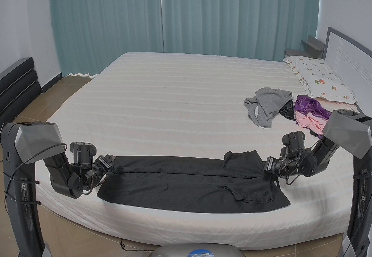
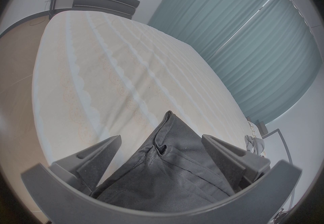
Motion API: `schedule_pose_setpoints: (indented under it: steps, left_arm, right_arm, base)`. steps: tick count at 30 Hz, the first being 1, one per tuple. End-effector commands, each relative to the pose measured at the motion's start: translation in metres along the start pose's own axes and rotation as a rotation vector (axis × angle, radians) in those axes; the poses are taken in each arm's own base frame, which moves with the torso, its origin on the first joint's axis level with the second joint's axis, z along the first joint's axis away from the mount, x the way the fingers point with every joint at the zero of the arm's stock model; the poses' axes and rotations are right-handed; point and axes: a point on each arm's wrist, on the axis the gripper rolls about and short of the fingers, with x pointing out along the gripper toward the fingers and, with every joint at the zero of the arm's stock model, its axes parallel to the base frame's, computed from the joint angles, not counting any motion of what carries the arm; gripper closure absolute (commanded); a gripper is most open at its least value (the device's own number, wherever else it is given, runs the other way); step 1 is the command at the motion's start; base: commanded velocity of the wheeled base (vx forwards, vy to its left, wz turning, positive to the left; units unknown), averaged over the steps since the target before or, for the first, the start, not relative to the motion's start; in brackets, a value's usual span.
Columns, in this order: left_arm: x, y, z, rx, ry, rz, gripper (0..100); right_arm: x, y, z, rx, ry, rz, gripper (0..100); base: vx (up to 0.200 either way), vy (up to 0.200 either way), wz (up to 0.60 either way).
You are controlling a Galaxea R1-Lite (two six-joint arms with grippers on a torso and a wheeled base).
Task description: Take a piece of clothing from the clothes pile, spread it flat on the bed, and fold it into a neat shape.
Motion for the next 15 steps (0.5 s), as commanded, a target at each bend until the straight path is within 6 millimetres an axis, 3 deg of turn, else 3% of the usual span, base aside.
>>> schedule_pose_setpoints:
  steps: [1,7,15]
  left_arm:
    - [0.0,0.0,0.0,0.0,-0.001,-0.001,0]
    - [0.0,0.0,0.0,-0.001,-0.001,0.0,0]
    - [-0.002,-0.001,0.002,0.0,-0.005,-0.004,0]
  right_arm:
    - [-0.014,0.001,-0.001,0.002,-0.003,0.003,100]
    - [-0.027,-0.003,-0.001,0.011,0.003,0.009,100]
    - [-0.035,-0.012,-0.018,0.022,0.072,0.001,100]
  base:
    - [0.0,0.0,0.0]
    - [0.0,0.0,0.0]
    - [0.0,0.0,0.0]
